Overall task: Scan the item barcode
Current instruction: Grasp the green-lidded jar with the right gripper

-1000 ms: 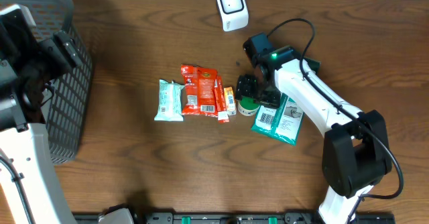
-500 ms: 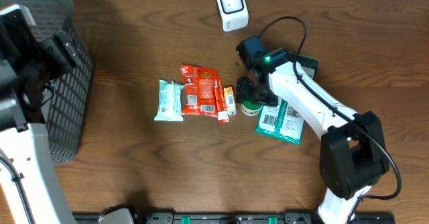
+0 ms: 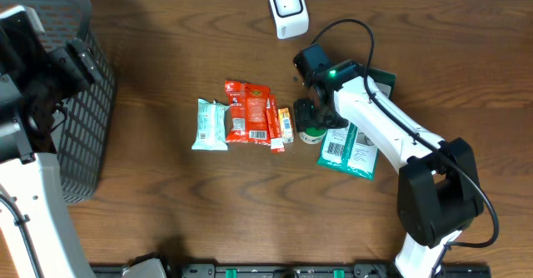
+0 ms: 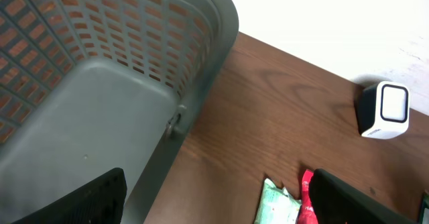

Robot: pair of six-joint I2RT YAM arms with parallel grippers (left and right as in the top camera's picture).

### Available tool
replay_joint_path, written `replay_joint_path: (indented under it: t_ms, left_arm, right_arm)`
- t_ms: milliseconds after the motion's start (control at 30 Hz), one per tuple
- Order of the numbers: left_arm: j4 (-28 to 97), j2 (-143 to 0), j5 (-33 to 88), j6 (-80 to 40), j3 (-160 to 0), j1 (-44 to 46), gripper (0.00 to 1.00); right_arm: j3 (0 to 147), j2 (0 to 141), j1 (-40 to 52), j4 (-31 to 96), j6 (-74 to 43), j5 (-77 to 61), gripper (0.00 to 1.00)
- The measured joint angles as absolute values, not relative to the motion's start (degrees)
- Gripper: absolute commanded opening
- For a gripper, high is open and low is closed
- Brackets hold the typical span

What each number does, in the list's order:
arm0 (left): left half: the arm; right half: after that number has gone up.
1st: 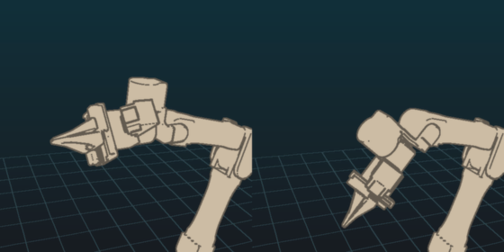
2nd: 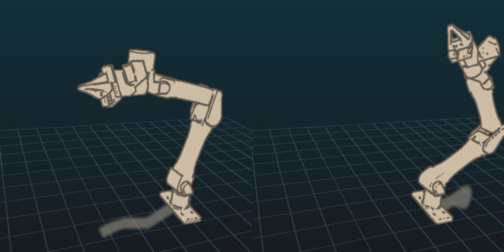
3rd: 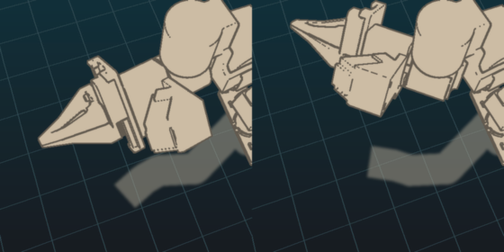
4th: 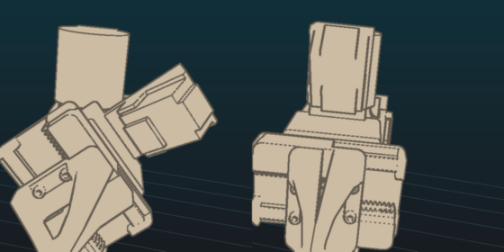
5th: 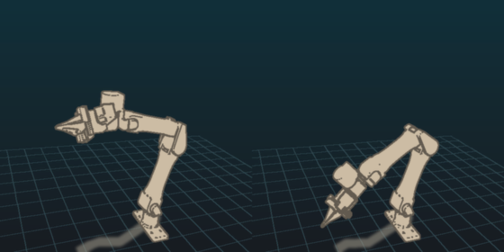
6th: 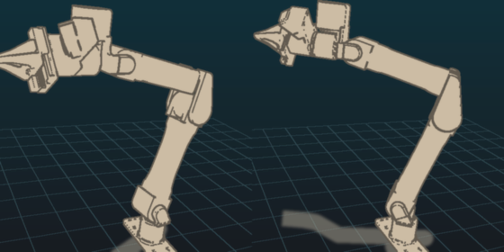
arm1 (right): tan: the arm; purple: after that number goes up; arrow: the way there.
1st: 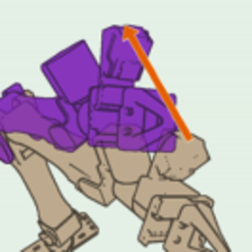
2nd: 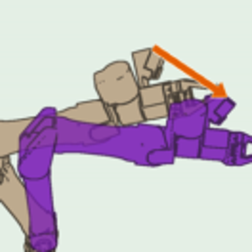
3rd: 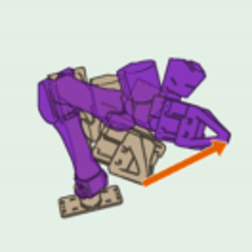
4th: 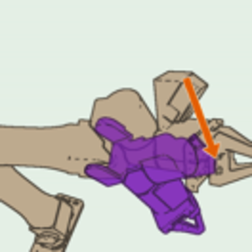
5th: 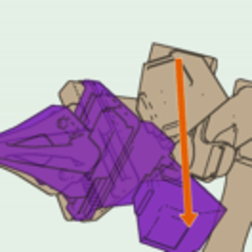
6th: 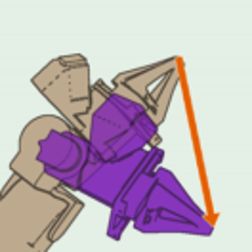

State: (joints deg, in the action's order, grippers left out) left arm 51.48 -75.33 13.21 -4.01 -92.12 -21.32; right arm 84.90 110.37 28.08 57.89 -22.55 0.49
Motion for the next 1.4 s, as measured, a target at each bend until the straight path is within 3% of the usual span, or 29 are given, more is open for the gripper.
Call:
replay_joint_path:
  t_ms: [200,500,767,900,1100,1167,1200,1400]
  left_arm:
    - [51.5,-75.3,13.2,-4.0,-92.1,-21.3,0.87]
    - [51.7,-75.3,13.2,-4.0,-92.1,-21.3,0.87]
    - [51.7,-75.3,13.2,-4.0,-92.1,-21.3,0.87]
    - [51.7,-75.3,13.2,-4.0,-92.1,-21.3,0.87]
    - [51.7,-75.3,13.2,-4.0,-92.1,-21.3,0.87]
    - [51.7,-75.3,13.2,-4.0,-92.1,-21.3,0.87]
    - [51.7,-75.3,13.2,-4.0,-92.1,-21.3,0.87]
    - [51.7,-75.3,13.2,-4.0,-92.1,-21.3,0.87]
  right_arm:
    - [84.9,110.4,28.1,57.4,-20.6,0.5,0.67]
    - [84.9,110.4,28.1,56.4,-7.2,2.0,0.81]
    - [88.2,110.4,28.1,61.1,-5.8,3.7,0.84]
    - [94.2,110.4,28.1,65.9,-10.6,3.2,0.99]
    - [96.8,110.4,28.1,66.6,-16.4,1.1,0.99]
    - [96.8,110.4,28.1,66.7,-17.2,0.3,0.79]
    - [96.8,110.4,28.1,66.7,-17.8,0.0,0.75]
    - [96.8,110.4,28.0,67.9,-26.7,-0.8,0.8]
